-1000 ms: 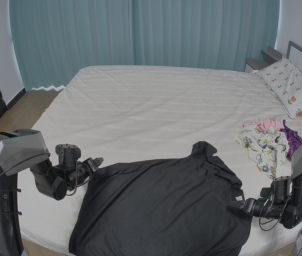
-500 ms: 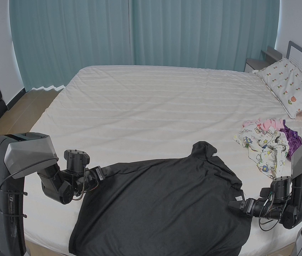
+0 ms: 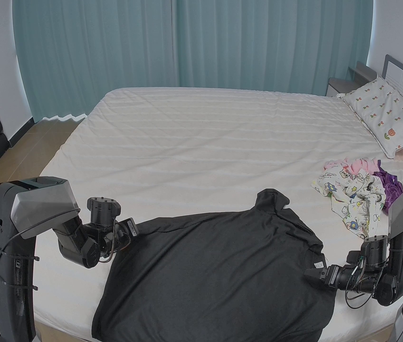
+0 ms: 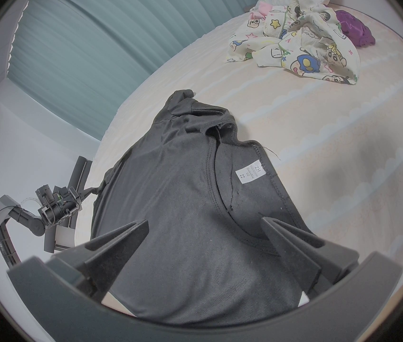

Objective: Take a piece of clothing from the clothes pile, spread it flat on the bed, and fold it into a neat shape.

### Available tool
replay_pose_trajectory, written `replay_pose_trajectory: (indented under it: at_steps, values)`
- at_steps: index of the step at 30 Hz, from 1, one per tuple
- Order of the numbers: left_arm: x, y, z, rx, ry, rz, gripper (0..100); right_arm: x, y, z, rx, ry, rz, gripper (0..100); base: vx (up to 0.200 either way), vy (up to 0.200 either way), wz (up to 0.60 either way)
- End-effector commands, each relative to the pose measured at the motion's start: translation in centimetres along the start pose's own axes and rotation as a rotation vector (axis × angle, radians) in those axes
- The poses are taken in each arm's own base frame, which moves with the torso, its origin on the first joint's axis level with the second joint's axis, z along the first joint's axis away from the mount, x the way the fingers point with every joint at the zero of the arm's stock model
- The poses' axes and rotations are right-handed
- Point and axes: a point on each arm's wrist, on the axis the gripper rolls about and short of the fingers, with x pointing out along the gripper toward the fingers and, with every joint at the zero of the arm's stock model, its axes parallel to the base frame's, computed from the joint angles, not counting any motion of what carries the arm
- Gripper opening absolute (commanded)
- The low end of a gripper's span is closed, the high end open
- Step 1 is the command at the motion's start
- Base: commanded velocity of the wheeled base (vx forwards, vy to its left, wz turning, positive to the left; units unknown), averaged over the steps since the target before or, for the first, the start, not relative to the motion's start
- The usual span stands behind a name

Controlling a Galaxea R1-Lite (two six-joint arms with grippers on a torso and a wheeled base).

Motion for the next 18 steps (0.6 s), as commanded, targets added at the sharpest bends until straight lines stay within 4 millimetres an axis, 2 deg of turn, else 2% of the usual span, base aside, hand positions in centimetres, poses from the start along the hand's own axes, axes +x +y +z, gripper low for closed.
replay_pose_trajectory:
  at_steps: [1,3,4,5,8,13,18]
  values:
    - [0.6,0.4,1.9,-0.025,-0.060,0.000,0,-0.3,0.0,-0.1,0.001,0.000,-0.001,100,0.000,0.000,0.00]
    - [0.8,0.5,2.4,-0.031,-0.076,0.003,0,-0.3,0.0,-0.1,0.001,0.000,-0.001,100,0.000,0.000,0.00]
    - [1.1,1.0,3.5,-0.046,-0.118,0.024,0,-0.3,0.0,-0.1,0.001,0.000,-0.001,100,0.000,0.000,0.00]
    - [1.2,1.0,3.5,-0.047,-0.121,0.025,0,-0.3,0.0,-0.1,0.001,0.000,-0.001,100,0.000,0.000,0.00]
    - [1.9,1.7,5.6,-0.075,-0.193,0.039,0,-0.3,0.0,-0.2,0.001,0.002,-0.001,100,0.000,0.000,0.00]
    - [3.6,2.6,6.0,-0.089,-0.216,0.052,0,-0.3,0.0,-0.2,0.001,0.002,-0.001,100,0.000,0.000,0.00]
    - [6.2,2.7,5.9,-0.090,-0.205,0.058,0,-0.3,0.0,0.0,0.002,-0.005,0.001,100,0.000,0.000,0.00]
